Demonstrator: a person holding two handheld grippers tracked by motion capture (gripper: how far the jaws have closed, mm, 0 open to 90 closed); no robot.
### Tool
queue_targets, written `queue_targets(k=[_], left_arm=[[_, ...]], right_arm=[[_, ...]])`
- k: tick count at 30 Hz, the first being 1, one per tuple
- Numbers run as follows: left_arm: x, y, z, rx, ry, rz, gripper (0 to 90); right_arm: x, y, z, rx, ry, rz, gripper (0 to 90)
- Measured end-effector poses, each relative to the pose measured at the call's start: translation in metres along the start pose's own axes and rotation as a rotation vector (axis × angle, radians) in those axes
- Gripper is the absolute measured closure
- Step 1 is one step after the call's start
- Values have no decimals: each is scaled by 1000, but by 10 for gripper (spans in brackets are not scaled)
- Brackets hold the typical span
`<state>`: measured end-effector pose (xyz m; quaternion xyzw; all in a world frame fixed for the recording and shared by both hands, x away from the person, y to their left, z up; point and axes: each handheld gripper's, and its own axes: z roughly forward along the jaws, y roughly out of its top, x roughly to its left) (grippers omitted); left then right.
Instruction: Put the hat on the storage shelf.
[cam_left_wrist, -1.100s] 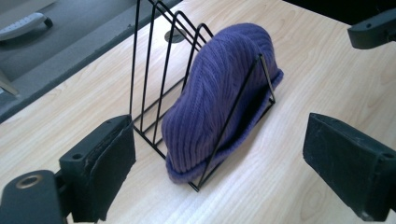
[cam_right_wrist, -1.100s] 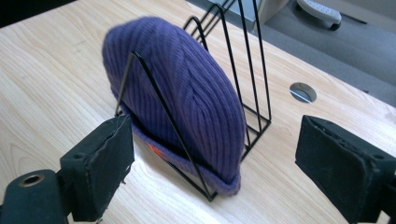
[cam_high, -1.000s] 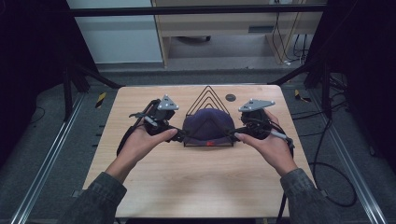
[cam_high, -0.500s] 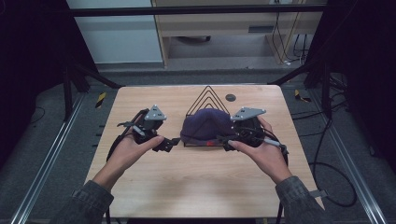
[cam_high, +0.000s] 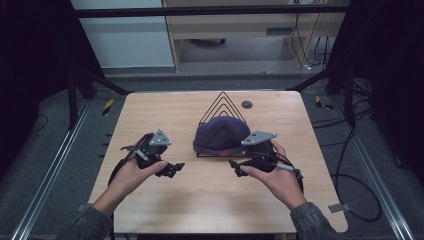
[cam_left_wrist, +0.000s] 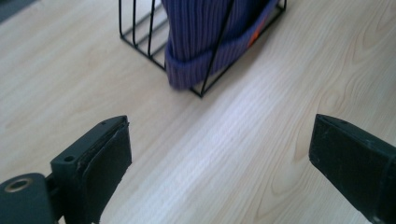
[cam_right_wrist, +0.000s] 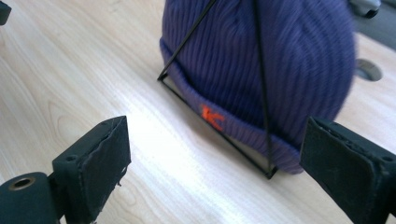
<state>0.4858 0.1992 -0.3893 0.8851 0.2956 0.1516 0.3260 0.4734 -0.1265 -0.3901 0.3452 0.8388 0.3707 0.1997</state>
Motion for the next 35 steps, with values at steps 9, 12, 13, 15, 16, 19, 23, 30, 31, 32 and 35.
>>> queue_targets(k=[9,12,13,15,16,19,23,30,31,32,35], left_arm=[[6,-48,19,58,-26,-76,72],[8,-64,31,75,-55,-109,72],[8,-69,35,87,-54,-113,72],[8,-76,43,114,-42,-122,72],[8,-80,46,123,-39,-127,72],[8,-87,56,140,-41,-144,71],[9,-91,58,116,-23,-142,55],[6,-101,57,67,14,-109,22],[5,-102,57,64,13,-112,20],[6,-102,57,68,8,-105,15],[7,-102,57,64,3,-97,7]], right_arm=[[9,-38,30,73,51,36,93],[11,-51,41,99,69,53,96],[11,-51,41,99,69,53,96],[13,-58,48,115,79,61,94],[14,-61,51,126,82,67,93],[15,-69,60,152,83,65,91],[14,-80,68,172,86,79,86],[17,-90,72,123,50,45,29],[19,-94,74,82,50,51,17],[21,-96,75,59,45,57,5],[21,-95,76,63,45,56,2]])
